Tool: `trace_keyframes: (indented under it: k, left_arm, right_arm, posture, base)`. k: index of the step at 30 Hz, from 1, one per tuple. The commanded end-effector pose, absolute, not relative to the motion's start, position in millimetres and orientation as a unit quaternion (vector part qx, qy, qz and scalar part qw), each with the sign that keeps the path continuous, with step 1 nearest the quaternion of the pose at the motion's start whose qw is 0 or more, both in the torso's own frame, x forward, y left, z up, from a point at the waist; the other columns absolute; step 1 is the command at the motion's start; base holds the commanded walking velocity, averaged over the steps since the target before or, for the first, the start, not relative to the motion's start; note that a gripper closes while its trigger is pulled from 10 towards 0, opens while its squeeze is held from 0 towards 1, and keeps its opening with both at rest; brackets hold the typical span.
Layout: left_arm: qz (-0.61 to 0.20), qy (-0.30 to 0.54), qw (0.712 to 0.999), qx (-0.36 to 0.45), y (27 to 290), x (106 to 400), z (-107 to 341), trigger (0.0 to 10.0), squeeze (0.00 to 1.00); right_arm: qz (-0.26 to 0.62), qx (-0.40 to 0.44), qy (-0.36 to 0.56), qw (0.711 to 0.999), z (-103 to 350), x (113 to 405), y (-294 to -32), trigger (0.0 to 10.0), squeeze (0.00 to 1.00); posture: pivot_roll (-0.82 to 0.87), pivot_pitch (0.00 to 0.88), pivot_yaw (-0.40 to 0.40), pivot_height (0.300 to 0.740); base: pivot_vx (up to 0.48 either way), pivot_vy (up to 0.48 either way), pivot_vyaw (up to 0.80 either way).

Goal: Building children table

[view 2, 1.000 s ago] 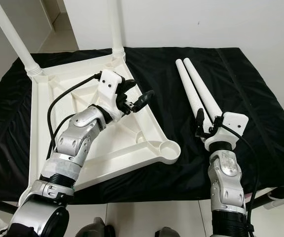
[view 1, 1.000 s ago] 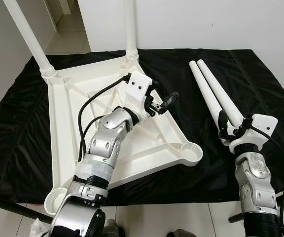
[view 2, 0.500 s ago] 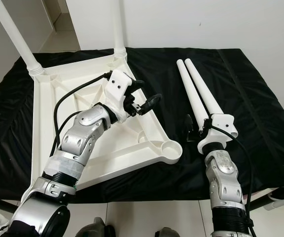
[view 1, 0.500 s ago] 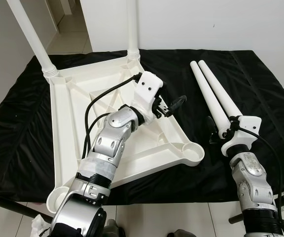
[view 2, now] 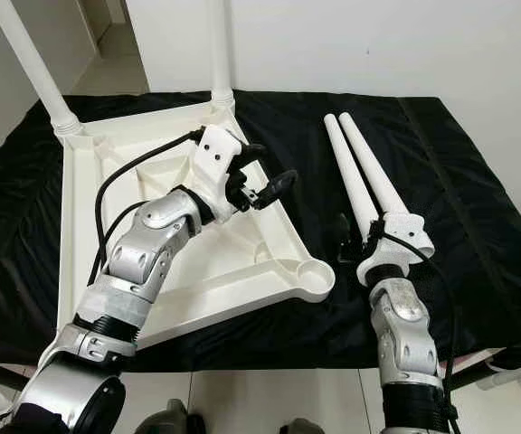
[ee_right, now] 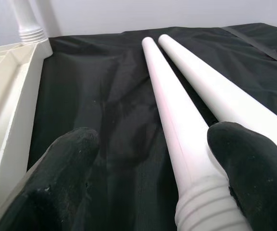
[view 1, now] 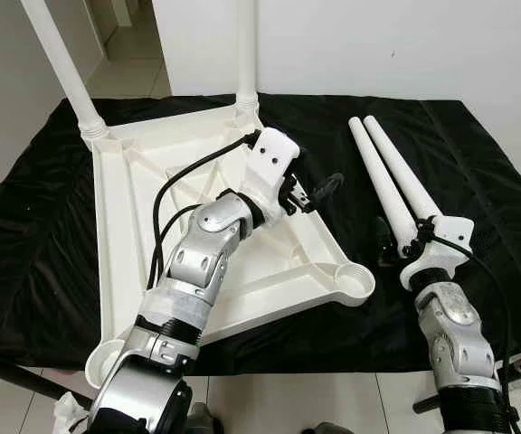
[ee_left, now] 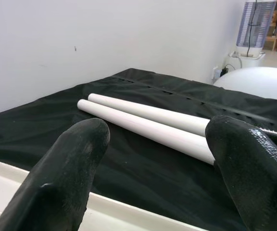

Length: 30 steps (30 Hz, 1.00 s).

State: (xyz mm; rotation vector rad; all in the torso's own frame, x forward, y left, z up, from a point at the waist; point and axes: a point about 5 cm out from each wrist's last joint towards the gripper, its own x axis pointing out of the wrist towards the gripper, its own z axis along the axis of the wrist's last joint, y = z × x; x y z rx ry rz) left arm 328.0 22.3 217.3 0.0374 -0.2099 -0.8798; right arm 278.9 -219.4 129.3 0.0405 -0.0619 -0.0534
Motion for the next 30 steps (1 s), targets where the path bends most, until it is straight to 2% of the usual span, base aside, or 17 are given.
trace_keyframes:
  k: [1,30]
  left_arm:
    - [-0.430,-0.103,0.897,0.019,22,328,220,10.0,0.00]
    - [-0.430,-0.113,0.896,0.014,16,328,231,10.0,0.00]
  right_arm:
    - [-0.048,0.024,-0.025,0.998,126,274,-223,10.0,0.00]
    - [-0.105,0.016,0.007,0.994,124,255,-235,10.0,0.00]
  posture:
    - [-0.01,0.000,0.004,0.740]
    - [-0.02,0.027,0.024,0.740]
  base:
    - [0.000,0.000,0.00]
    - [0.000,0.000,0.00]
